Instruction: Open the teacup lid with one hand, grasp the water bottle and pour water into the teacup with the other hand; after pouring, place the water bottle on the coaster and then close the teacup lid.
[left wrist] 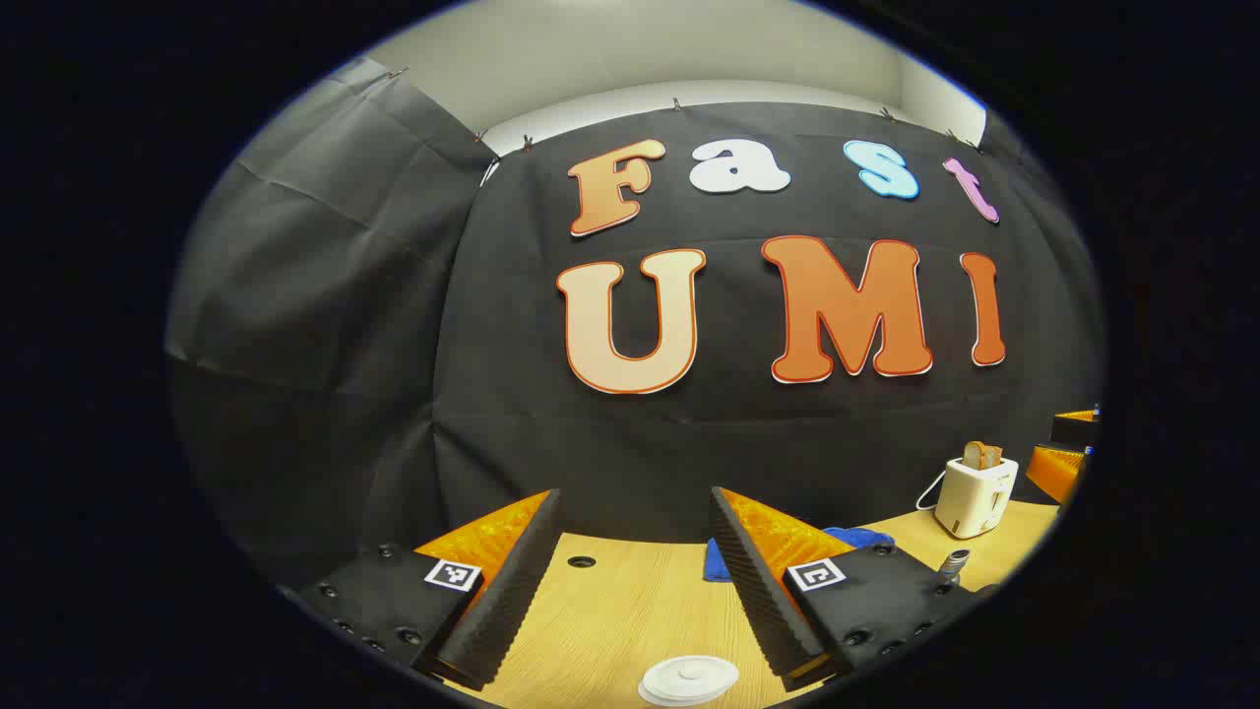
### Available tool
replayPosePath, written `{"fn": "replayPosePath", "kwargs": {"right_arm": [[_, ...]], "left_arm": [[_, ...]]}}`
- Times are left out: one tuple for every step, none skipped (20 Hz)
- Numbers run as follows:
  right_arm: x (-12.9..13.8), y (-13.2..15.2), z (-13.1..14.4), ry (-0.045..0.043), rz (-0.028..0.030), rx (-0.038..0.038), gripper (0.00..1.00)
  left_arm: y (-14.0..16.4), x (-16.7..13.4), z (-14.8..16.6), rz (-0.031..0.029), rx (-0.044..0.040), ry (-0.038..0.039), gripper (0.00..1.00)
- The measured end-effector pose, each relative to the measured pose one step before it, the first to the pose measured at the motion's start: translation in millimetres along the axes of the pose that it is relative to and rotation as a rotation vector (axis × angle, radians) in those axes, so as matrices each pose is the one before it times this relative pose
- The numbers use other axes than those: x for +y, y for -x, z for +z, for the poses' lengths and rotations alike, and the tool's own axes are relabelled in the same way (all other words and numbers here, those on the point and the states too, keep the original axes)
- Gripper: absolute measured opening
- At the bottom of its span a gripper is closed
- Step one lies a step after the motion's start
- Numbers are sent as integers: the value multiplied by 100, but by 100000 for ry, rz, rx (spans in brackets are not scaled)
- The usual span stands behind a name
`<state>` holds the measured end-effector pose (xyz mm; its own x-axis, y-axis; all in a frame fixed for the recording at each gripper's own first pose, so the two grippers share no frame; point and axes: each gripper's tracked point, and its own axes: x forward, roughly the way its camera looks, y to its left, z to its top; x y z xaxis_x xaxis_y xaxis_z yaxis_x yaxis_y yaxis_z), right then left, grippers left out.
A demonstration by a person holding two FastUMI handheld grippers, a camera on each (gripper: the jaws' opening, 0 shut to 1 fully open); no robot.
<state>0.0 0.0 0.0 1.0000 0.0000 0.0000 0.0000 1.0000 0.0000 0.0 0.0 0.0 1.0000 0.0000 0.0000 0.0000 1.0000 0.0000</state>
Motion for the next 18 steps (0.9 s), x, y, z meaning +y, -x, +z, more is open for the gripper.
{"fn": "replayPosePath", "kwargs": {"right_arm": [[66,-23,64,157,249,231,98],[-29,-9,209,531,143,-124,98],[-58,81,302,698,-97,-499,98],[-70,36,256,541,-134,-526,98],[-85,30,135,123,-17,-430,100],[70,-40,178,-308,-49,-188,98],[9,-78,89,-528,-96,84,98],[5,35,81,-544,187,78,98],[48,2,135,-375,152,82,98],[-90,-22,58,-94,-132,-48,98],[-36,-30,55,208,-362,101,98],[87,-3,0,214,-115,44,98],[80,-9,62,101,175,46,98],[54,27,83,86,329,-39,98],[85,-11,243,231,339,150,98],[211,21,112,389,291,249,98],[-42,37,360,393,56,-304,98],[-32,-14,498,289,-134,-725,98]], "left_arm": [[-77,-13,123,-276,291,626,100],[-105,104,195,179,37,94,99],[-103,90,0,438,353,-514,98],[-69,24,87,311,326,-728,98],[20,-41,97,-6,252,-558,100],[36,-185,125,-312,61,-541,100],[-34,-67,-56,-43,135,-384,100],[-49,-112,38,-300,344,-589,100],[42,-46,102,18,270,-370,100],[-4,-87,8,-181,398,-418,99],[8,-148,-133,-115,252,-370,99],[45,-26,205,-215,-35,-619,99],[92,-59,296,-98,-412,-587,98],[6,127,374,272,-698,-433,98],[-156,103,126,217,203,-88,98],[-74,-57,-34,-250,819,-126,97],[-238,80,-180,61,1057,-78,94],[11,101,-23,-128,863,206,95]]}}
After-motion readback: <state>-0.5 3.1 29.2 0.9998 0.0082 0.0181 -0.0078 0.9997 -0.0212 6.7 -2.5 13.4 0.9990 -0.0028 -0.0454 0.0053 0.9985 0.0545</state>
